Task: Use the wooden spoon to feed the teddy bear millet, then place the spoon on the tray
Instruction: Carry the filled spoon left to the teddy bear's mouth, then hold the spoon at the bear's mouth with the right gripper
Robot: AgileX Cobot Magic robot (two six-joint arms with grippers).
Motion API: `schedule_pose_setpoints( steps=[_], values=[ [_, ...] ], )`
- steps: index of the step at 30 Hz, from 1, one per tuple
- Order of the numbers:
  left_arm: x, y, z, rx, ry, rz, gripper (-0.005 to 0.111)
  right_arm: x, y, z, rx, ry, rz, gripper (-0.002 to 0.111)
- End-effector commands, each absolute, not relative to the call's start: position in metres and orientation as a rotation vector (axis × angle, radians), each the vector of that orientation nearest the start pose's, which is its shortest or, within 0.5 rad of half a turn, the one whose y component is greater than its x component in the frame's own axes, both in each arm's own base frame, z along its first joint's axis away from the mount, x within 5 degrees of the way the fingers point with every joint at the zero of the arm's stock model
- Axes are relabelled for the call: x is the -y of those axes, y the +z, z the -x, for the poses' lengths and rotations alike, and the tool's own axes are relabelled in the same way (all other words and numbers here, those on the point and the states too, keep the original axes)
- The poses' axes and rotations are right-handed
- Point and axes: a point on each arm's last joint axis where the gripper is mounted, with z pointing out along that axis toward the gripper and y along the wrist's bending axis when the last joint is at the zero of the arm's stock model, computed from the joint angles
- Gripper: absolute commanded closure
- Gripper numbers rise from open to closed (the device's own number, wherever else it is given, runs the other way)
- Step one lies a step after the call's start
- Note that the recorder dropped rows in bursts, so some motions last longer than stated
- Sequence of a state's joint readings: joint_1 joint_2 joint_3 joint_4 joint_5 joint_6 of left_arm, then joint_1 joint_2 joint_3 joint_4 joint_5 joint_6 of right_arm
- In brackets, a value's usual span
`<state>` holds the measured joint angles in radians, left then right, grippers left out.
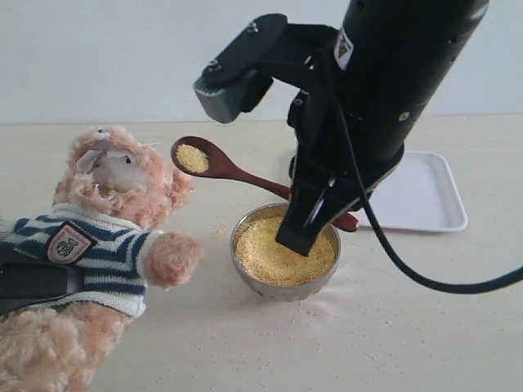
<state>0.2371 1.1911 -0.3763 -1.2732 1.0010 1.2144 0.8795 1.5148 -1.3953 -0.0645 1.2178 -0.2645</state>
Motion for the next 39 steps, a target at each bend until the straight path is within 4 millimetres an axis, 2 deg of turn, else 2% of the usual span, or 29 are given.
schedule_pose_setpoints(
  steps=[1, 6, 15, 20, 33, 39],
  values=[
    [0.036, 0.201, -0.167, -2.349, -1.100, -0.154, 0.102, -0.245, 0.340, -0.196, -2.304, 0.034, 1.574, 0.108],
    [0.036, 0.201, -0.167, -2.349, -1.100, -0.154, 0.102, -0.264, 0.342, -0.192, -2.261, 0.035, 1.608, 0.108],
    [0.036, 0.201, -0.167, -2.349, -1.100, -0.154, 0.102, -0.290, 0.333, -0.192, -2.220, -0.043, 1.655, 0.108],
    [0.036, 0.201, -0.167, -2.349, -1.100, -0.154, 0.102, -0.297, 0.327, -0.195, -2.185, -0.126, 1.681, 0.108],
    [0.036, 0.201, -0.167, -2.350, -1.095, -0.152, 0.102, -0.307, 0.317, -0.205, -2.015, -0.479, 1.710, 0.108],
    [0.036, 0.201, -0.167, -2.350, -1.095, -0.152, 0.102, -0.312, 0.313, -0.207, -1.973, -0.570, 1.697, 0.108]
  ],
)
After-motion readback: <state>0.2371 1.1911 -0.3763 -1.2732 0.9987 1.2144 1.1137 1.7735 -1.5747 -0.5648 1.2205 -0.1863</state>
